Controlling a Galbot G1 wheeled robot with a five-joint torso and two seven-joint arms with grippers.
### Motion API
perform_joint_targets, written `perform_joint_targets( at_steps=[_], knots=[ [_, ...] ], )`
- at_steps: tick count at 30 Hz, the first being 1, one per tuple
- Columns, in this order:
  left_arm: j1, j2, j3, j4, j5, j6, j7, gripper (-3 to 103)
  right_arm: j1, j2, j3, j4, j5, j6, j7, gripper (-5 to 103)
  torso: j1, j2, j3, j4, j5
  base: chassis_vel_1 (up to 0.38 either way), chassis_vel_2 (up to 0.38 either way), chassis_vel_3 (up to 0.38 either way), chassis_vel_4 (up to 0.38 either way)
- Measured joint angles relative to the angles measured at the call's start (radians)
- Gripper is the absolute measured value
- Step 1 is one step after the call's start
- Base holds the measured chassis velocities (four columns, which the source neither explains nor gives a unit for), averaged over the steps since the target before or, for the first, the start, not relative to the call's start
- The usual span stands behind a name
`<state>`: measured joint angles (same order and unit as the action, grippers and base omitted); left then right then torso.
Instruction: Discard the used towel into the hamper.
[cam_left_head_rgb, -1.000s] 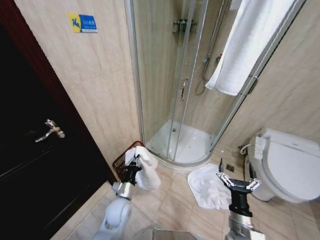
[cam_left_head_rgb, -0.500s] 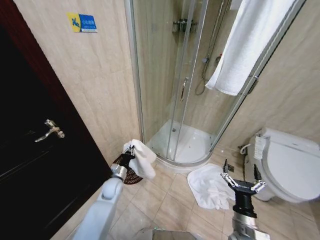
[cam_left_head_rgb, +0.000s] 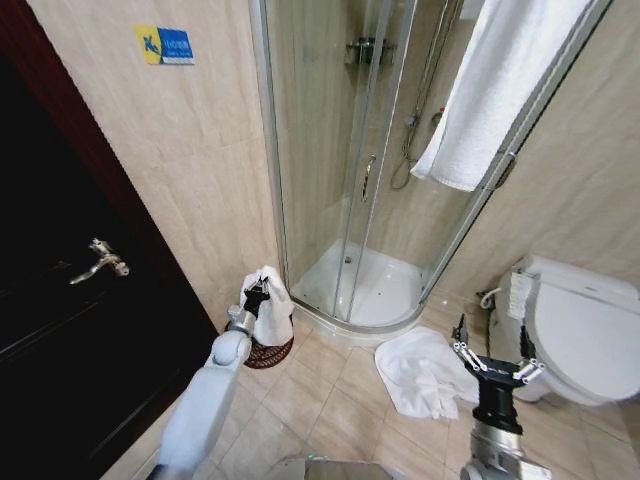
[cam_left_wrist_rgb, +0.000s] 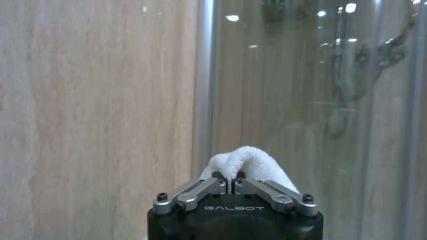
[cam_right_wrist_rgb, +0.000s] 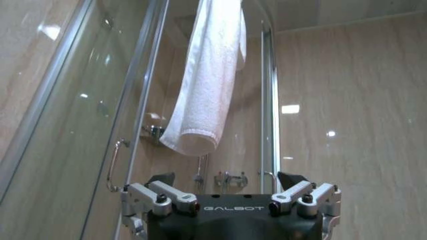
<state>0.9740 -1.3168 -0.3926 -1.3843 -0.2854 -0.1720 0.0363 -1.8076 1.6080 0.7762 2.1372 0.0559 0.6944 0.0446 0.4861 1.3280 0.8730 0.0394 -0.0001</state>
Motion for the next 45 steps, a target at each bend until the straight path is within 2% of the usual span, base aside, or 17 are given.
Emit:
perform_joint_targets(
  at_steps=[8,20,30,39,45],
  knots=[
    [-0.077,-0.011,0.004,0.123,0.003,-0.026,-0.047,2,0.005,0.0,0.009,-0.02,0.012,0.024,-0.011,100,0.0,0.0,0.0,0.0001,0.0,0.0,0.0,0.0,0.0],
    [-0.172,0.012,0.018,0.245,0.05,-0.068,-0.057,2,0.011,0.0,0.01,-0.025,0.02,0.034,-0.022,100,0.0,0.0,0.0,0.0002,-0.0001,0.0,0.0,0.0,0.0],
    [-0.213,0.012,0.009,0.236,0.049,-0.076,-0.132,2,0.014,0.0,0.007,-0.03,0.02,0.04,-0.028,100,0.0,0.0,0.0,0.0001,0.0001,0.0,0.0,0.0,0.0],
    [-0.208,0.02,0.01,0.224,0.043,-0.08,-0.125,2,0.014,0.0,0.006,-0.034,0.017,0.042,-0.031,100,0.0,0.0,0.0,0.0002,0.0003,0.0,0.0,0.0,0.0],
    [-0.173,0.008,0.018,0.281,0.073,-0.098,-0.092,2,0.013,0.0,0.006,-0.038,0.017,0.046,-0.036,100,0.0,0.0,0.0,0.0002,0.0002,0.0,0.0,0.0,0.0]
  ],
)
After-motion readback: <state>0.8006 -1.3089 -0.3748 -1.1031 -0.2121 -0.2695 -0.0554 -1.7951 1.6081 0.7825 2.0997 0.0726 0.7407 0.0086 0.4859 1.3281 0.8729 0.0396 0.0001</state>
